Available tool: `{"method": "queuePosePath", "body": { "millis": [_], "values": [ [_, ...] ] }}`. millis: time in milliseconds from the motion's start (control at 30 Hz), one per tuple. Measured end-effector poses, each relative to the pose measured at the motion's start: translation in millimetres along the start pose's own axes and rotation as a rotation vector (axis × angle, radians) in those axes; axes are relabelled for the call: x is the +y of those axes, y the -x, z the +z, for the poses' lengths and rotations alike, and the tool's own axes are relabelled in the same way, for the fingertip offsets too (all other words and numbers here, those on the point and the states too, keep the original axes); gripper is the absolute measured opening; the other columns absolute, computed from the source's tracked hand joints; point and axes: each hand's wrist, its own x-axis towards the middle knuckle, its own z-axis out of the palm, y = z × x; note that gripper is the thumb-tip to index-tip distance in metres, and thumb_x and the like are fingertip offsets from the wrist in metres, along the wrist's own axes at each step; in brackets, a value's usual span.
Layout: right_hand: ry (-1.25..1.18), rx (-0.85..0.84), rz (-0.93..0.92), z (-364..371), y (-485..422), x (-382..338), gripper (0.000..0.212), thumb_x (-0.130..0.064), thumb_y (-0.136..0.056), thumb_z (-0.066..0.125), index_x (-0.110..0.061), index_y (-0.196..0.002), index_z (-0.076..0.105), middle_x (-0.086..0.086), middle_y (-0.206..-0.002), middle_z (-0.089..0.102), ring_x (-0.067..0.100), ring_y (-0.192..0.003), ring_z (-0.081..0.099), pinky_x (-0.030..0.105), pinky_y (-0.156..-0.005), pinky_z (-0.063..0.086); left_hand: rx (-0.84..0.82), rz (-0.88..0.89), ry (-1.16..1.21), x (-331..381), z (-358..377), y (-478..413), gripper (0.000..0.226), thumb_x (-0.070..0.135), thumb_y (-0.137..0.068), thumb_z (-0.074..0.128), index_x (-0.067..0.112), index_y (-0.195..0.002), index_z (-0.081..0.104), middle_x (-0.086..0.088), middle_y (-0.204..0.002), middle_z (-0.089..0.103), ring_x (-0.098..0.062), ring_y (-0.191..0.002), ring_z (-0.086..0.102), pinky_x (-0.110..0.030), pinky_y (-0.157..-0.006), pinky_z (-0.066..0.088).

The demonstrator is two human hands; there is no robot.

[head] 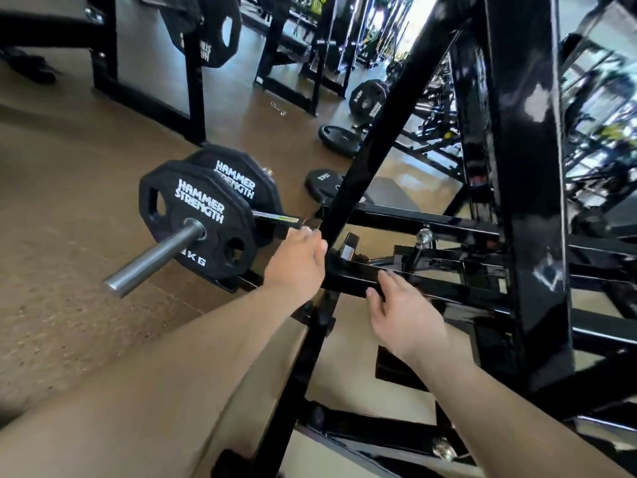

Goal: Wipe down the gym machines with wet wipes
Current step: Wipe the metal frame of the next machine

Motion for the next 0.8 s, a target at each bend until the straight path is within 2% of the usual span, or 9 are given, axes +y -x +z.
{"method": "queuePosePath", "body": {
  "millis": [100,167,233,333,400,467,567,667,800],
  "values": [
    [-0.035,-0.141,0.007,0,1,8,0.061,-0.047,-0.110,0.028,-0.020,-0.165,0.020,-0.006,-0.173,0.008,0.012,-0.159,0.001,0.026,-0.125,0.003,-0.128,-0.016,-0.226,-10,34,12,0.040,0.019,-0.106,0.021,0.009,-0.130,0.050,-0.014,-0.135,0.044,-0.032,-0.135,0.036,-0.038,-0.118,0.025],
    [-0.159,-0.150,0.028,-1,2,11,0.059,-0.043,-0.110,0.031,-0.024,-0.165,0.021,-0.012,-0.172,0.005,0.008,-0.158,-0.005,0.024,-0.123,0.000,-0.081,0.022,-0.297,-9,49,23,0.051,0.019,-0.100,0.014,0.006,-0.144,0.037,-0.011,-0.149,0.034,-0.030,-0.144,0.023,-0.037,-0.124,0.017],
    [-0.347,-0.137,0.027,-1,6,17,0.056,-0.030,-0.109,0.039,-0.027,-0.163,0.027,-0.016,-0.170,0.011,0.005,-0.158,-0.002,0.021,-0.122,0.001,-0.085,0.097,-0.340,1,58,31,0.059,0.023,-0.103,0.027,0.005,-0.159,0.017,-0.009,-0.167,0.014,-0.026,-0.156,0.005,-0.036,-0.129,0.004],
    [-0.466,0.076,0.006,-2,30,30,0.055,-0.009,-0.100,0.047,-0.023,-0.153,0.046,-0.011,-0.160,0.041,0.007,-0.152,0.029,0.020,-0.118,0.026,-0.136,0.380,-0.350,41,70,37,0.066,0.023,-0.102,0.041,0.008,-0.161,0.016,-0.007,-0.171,0.010,-0.018,-0.158,0.000,-0.024,-0.122,-0.015],
    [-0.453,0.255,0.030,-4,48,39,0.053,-0.005,-0.096,0.051,-0.022,-0.145,0.053,-0.011,-0.141,0.054,0.010,-0.134,0.049,0.025,-0.106,0.045,-0.232,0.580,-0.360,76,73,30,0.059,0.023,-0.104,0.039,0.010,-0.160,0.024,-0.006,-0.170,0.017,-0.016,-0.157,0.005,-0.018,-0.115,-0.019],
    [-0.434,0.329,0.083,-6,62,47,0.063,-0.003,-0.093,0.052,-0.021,-0.152,0.045,-0.008,-0.143,0.049,0.011,-0.135,0.044,0.031,-0.112,0.043,-0.387,0.666,-0.335,103,81,14,0.058,0.025,-0.107,0.037,0.015,-0.162,0.023,-0.003,-0.171,0.014,-0.014,-0.158,0.004,-0.020,-0.119,-0.016],
    [-0.416,0.228,0.192,-8,67,57,0.070,-0.012,-0.097,0.049,-0.021,-0.162,0.024,-0.001,-0.168,0.024,0.013,-0.156,0.014,0.029,-0.127,0.015,-0.536,0.735,-0.319,109,86,0,0.058,0.032,-0.109,0.032,0.025,-0.164,0.014,0.002,-0.172,0.006,-0.015,-0.158,0.000,-0.039,-0.129,0.002],
    [-0.368,0.174,0.214,-10,63,58,0.062,-0.040,-0.108,0.034,-0.018,-0.164,0.018,0.004,-0.173,0.008,0.015,-0.159,-0.001,0.028,-0.126,0.001,-0.502,0.653,-0.371,70,72,-1,0.060,0.048,-0.109,0.017,0.029,-0.164,0.002,0.010,-0.171,-0.005,-0.008,-0.157,-0.008,-0.035,-0.128,-0.002],
    [-0.192,0.089,0.139,-13,50,52,0.078,-0.065,-0.099,-0.002,-0.025,-0.166,0.007,-0.004,-0.173,-0.006,0.010,-0.157,-0.018,0.036,-0.127,-0.010,-0.392,0.392,-0.461,-1,39,1,0.062,0.049,-0.109,0.006,0.021,-0.164,0.002,0.003,-0.173,0.000,-0.009,-0.157,-0.004,-0.032,-0.128,-0.001]
  ]
}}
